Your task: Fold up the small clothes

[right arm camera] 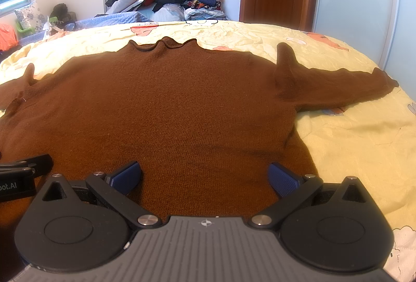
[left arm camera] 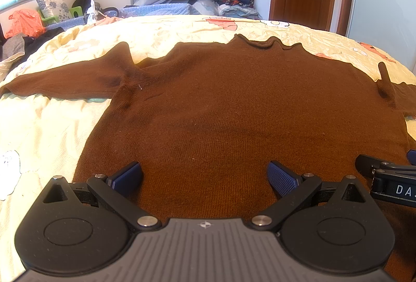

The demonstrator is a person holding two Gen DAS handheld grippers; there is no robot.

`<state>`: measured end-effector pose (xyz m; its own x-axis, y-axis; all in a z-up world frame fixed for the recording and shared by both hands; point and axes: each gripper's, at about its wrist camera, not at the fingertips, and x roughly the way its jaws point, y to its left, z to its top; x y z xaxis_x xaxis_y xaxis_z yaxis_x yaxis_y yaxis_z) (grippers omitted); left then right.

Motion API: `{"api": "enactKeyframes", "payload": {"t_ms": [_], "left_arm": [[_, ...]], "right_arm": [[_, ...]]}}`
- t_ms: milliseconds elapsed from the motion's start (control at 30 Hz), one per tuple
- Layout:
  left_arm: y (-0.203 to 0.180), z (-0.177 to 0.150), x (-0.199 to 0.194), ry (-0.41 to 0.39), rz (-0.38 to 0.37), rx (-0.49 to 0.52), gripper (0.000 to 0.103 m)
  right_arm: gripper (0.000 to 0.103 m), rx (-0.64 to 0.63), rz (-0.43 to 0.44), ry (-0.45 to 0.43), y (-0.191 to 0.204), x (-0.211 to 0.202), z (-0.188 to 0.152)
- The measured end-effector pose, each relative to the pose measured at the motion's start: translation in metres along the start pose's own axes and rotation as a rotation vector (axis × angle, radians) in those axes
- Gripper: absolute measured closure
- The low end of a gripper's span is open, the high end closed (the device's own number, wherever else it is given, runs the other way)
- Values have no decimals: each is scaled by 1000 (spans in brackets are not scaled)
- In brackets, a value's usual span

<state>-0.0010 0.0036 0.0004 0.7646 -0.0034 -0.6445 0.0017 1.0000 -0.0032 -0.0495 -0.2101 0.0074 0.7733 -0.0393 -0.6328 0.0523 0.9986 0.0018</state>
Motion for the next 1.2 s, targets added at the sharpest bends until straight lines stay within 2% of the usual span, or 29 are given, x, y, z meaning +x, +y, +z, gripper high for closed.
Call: {"api": "enactKeyframes", "payload": {"t_ms": [700,767,833,867,933,1000,1067,1200], "left_arm": [[0,0,0,0,0,0,0],[-1,0,0,1,0,0,0],[0,0,0,0,-1,2,0],[0,-1,-1,0,-2,2,0],[1,-1,-1,1,-5,3,0],[1,-1,-1,1,-4,4,0],[1,0,0,2,-3,5,0],[0,0,1,2,-2,5,0]], "right_arm": [[0,-1,-1,2,1,0,0],[0,-4,4,16,-3,-2,-1],[0,-22,56,64,-11,-2,8],[0,33,81,75,-25,-2,15],[0,175,132,19,-61,-9,26],[0,339,173,-59,-114,-13,39],[0,481,147,-128,-174,-11,52],[0,715,39,-165,-298,15,74]]}}
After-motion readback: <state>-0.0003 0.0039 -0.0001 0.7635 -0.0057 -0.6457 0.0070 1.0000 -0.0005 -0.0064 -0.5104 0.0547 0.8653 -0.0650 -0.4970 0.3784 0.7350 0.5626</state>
